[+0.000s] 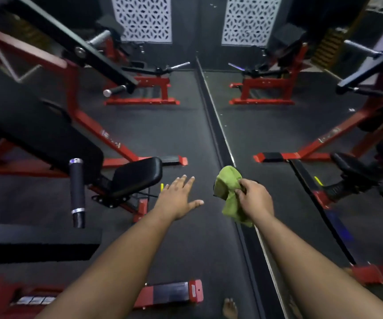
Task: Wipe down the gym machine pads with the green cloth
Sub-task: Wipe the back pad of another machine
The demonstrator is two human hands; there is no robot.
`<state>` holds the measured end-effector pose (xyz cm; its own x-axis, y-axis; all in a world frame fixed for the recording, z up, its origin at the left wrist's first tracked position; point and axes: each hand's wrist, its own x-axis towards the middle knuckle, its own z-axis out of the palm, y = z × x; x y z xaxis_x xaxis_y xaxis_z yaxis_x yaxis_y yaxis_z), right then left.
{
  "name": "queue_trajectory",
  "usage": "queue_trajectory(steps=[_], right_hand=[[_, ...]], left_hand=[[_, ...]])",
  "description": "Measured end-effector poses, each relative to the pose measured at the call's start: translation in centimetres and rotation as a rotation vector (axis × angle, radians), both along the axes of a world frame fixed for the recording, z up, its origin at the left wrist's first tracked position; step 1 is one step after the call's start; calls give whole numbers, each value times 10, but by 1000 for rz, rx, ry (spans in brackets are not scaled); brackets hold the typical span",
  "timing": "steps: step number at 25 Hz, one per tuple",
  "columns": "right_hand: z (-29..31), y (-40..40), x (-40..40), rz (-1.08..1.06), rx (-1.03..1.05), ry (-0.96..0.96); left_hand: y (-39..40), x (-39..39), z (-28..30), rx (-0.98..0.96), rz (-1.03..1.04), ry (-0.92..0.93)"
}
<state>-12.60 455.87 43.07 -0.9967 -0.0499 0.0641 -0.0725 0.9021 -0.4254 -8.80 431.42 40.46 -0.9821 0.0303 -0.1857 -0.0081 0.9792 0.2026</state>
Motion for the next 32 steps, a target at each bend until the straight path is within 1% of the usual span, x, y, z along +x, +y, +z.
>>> queue_trajectory(steps=[4, 7, 9, 13, 17, 19, 22, 23, 25, 28, 29, 31, 32], right_hand=[[2, -25, -90, 214, 32, 0], [1, -57, -141, 362, 67, -11], [-2, -84, -167, 446, 44, -25], [-19, -150, -225, 606, 36, -35], [-43, -227, -286, 753, 6, -35], [-49, -264, -311, 831, -13, -62], [-56, -315, -339, 915, -181, -243], [-57, -329, -348, 915, -270, -314], [-59, -353, -363, 919, -398, -402], [-71, -377, -384, 895, -494, -532], [-80, -384, -392, 888, -483, -558], [-102, -398, -410, 869, -371, -634], [-113, -405, -417, 843, -317, -728]], left_hand=[[-11, -38, 3, 4, 209, -7], [-25, -58, 6, 21, 342, 34], [-39, -68, 4, 27, 423, 39], [-85, -107, -21, 51, 575, 26], [-132, -166, -52, 149, 677, 40], [-157, -193, -66, 294, 730, 23], [-189, -226, -75, 641, 812, -4], [-198, -236, -76, 770, 855, 20], [-208, -253, -80, 982, 947, 130], [-217, -276, -88, 1204, 1090, 264], [-218, -284, -89, 1269, 1148, 287], [-216, -300, -90, 1405, 1259, 310], [-215, -308, -95, 1451, 1296, 311]])
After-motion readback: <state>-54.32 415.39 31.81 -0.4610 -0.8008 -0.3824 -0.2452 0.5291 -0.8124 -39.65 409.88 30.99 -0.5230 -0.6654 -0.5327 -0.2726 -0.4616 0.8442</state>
